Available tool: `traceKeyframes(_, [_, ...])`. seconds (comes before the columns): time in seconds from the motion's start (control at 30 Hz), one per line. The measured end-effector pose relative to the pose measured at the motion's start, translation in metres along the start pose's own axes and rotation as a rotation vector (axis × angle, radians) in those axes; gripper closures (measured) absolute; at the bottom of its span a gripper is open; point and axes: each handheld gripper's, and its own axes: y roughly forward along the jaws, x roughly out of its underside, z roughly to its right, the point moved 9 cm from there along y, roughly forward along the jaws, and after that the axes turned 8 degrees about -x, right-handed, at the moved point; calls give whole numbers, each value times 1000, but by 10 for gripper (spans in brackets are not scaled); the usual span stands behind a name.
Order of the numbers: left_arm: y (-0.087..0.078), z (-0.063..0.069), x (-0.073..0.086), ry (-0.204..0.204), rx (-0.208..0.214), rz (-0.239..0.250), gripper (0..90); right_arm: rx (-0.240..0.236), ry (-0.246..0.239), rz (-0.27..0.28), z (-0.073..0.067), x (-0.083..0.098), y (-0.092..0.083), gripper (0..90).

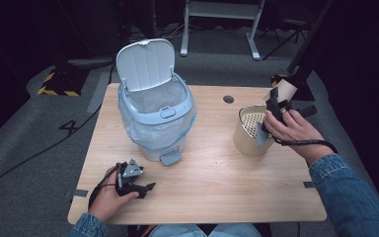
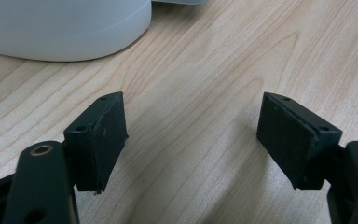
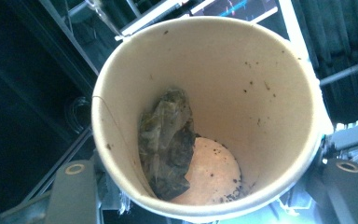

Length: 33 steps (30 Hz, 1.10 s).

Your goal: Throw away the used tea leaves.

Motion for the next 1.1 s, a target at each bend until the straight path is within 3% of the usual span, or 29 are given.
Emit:
traceKeyframes(0.13, [0,0,0,-2,1,-1,245,2,-24,34,-2,-6,-3,352])
traceKeyframes(0.17, [0,0,0,-1,1,-1,245,4,-1,59,-2,-7,-3,352])
traceKeyframes(0.2, [0,0,0,-1,1,-1,245,4,7,34,-1,-3,-2,352])
traceKeyframes(0.23, [0,0,0,0,1,0,245,-5,-6,48,-2,-6,-2,352])
traceKeyframes(0.27, [0,0,0,0,1,0,245,10,3,67,-1,-6,-3,352])
traceKeyframes(0.33, [0,0,0,0,1,-1,245,33,97,33,5,6,-4,352])
traceKeyframes(0.37, [0,0,0,-1,2,0,245,39,72,42,6,6,-5,352])
traceKeyframes(0.5, [0,0,0,-1,2,0,245,34,78,61,4,7,-3,349])
traceKeyframes(0.6, [0,0,0,-1,2,0,245,54,157,31,7,19,-1,348])
traceKeyframes(0.63, [0,0,0,-1,2,0,245,47,146,8,7,19,-1,349])
traceKeyframes(0.67, [0,0,0,0,1,0,244,32,36,25,3,6,-3,353])
traceKeyframes(0.7, [0,0,0,0,2,1,245,34,-30,71,0,-9,-6,356])
traceKeyframes(0.8, [0,0,0,0,3,1,245,44,38,50,2,-4,-9,357])
traceKeyframes(0.9, [0,0,0,1,3,1,245,37,-5,43,-2,-5,-6,352])
traceKeyframes(0.97, [0,0,0,0,3,1,245,31,-3,55,-3,-7,-6,349])
traceKeyframes(1.1, [0,0,0,0,3,1,244,10,88,67,-2,1,-3,343])
